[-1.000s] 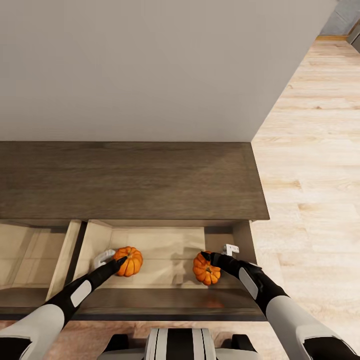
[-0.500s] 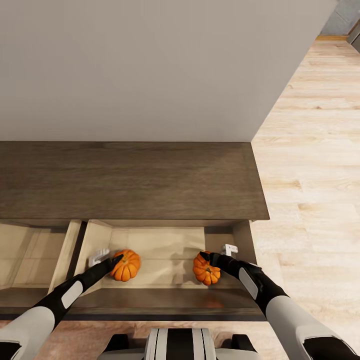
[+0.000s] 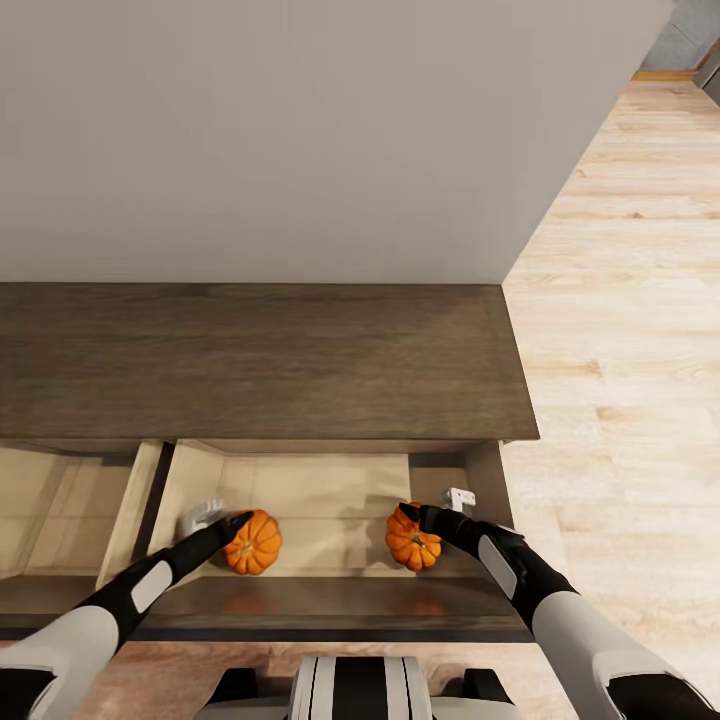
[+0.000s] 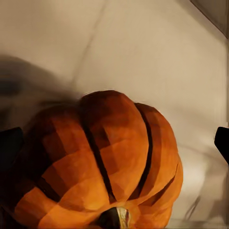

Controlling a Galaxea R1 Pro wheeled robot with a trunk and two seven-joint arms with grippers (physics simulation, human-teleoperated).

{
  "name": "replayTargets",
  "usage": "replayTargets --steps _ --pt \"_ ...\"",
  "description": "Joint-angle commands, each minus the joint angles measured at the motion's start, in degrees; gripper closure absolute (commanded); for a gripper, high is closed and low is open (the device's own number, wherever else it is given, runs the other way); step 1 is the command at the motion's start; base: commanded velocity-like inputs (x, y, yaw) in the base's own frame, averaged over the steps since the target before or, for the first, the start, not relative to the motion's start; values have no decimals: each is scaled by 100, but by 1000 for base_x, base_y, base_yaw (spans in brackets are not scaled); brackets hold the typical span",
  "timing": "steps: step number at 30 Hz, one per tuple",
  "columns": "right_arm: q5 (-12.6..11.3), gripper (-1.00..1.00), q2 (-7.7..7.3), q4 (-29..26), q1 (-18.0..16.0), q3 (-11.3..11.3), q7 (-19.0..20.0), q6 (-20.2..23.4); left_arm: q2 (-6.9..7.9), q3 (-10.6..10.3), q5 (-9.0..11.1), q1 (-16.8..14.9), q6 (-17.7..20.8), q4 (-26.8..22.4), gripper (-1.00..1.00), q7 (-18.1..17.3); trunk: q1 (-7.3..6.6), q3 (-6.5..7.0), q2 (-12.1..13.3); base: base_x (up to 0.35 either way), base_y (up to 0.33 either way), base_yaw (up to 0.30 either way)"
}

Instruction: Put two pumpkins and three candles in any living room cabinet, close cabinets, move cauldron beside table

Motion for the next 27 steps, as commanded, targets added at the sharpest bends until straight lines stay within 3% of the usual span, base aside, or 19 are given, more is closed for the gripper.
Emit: replayTargets --steps 1,11,27 --pt "-1 -100 0 0 0 -1 0 0 -25 40 2 196 0 -2 -100 1 0 -1 0 0 0 0" --pt "-2 -100 8 0 0 -4 0 3 -134 43 -6 196 346 -12 -100 18 -219 179 401 0 0 0" --pt "-3 -100 8 0 0 -4 0 9 -129 52 -2 196 387 -8 -100 21 -571 466 1043 0 0 0"
